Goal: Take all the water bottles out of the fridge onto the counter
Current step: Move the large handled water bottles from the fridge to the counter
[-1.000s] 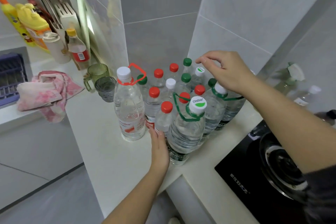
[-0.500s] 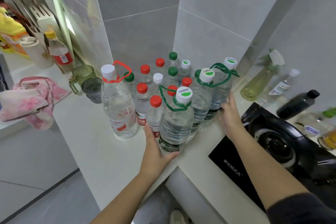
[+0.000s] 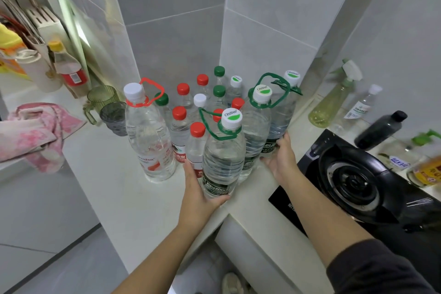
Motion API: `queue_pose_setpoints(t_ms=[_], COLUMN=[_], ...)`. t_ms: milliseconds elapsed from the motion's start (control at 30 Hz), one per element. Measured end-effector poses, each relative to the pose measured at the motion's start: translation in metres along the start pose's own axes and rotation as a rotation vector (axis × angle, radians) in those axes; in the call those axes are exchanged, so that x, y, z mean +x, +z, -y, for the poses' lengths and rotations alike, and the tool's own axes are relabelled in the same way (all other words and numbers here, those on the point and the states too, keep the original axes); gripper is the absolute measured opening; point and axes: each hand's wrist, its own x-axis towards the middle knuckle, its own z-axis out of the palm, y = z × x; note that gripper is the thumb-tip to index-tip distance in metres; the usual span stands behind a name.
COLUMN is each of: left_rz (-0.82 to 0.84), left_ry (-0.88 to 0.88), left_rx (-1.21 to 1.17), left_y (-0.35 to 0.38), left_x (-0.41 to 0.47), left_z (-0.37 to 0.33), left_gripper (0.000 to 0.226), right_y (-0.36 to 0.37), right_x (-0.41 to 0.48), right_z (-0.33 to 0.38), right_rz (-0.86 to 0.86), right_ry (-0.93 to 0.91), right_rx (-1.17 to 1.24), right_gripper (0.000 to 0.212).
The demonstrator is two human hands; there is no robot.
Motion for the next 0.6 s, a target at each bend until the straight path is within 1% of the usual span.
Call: queue_pose_setpoints(t_ms=[100,133,167,200,233,267,400,467,600], left_rz=[0.015,0.02,0.027,0.034,0.037,0.038,0.022,0.011,0.037], left_ry=[-0.014,-0.017,-0.019,-0.023,-0.03,-0.034,-0.017,-0.018,-0.04], left_rx=[-0.019,-0.022,-0.027,-0.032,-0.029,-0.022,0.022,0.028,0.036], left_y=[0.0,0.0,0.0,0.0,0.0,0.0,0.001,0.001,0.0], left_x=[-0.003,-0.004,-0.004,-0.004,-0.004,-0.004,-0.002,-0.002,-0.002], left_z=[0.005,0.007,0.009,0.01,0.011,0.011,0.013,0.015,0.014], left_gripper=[0.139,0.14,0.14,0.139,0.138,0.137,0.135,0.134,0.136], right_y=[0.004,0.005,0.006,0.006,0.006,0.007,0.008,0.009,0.007], right_x=[-0.007,-0.009,-0.011,-0.012,-0.011,-0.012,-0.008,-0.01,-0.013], right_z=[-0.011,-0.014,-0.018,-0.02,-0.024,-0.025,-0.027,-0.026,-0.026], right_rz=[-0.071,-0.098,-0.109,-0.105,-0.093,-0.083,-0.065,-0.056,-0.065], right_ry=[0.105,0.168,0.243,0.311,0.357,0.375,0.329,0.343,0.311], right_rx=[0.104,0.136,0.163,0.186,0.213,0.236,0.279,0.294,0.298], right_gripper=[0.035,0.032,0.035,0.043,0.048,0.048,0.028,0.026,0.029])
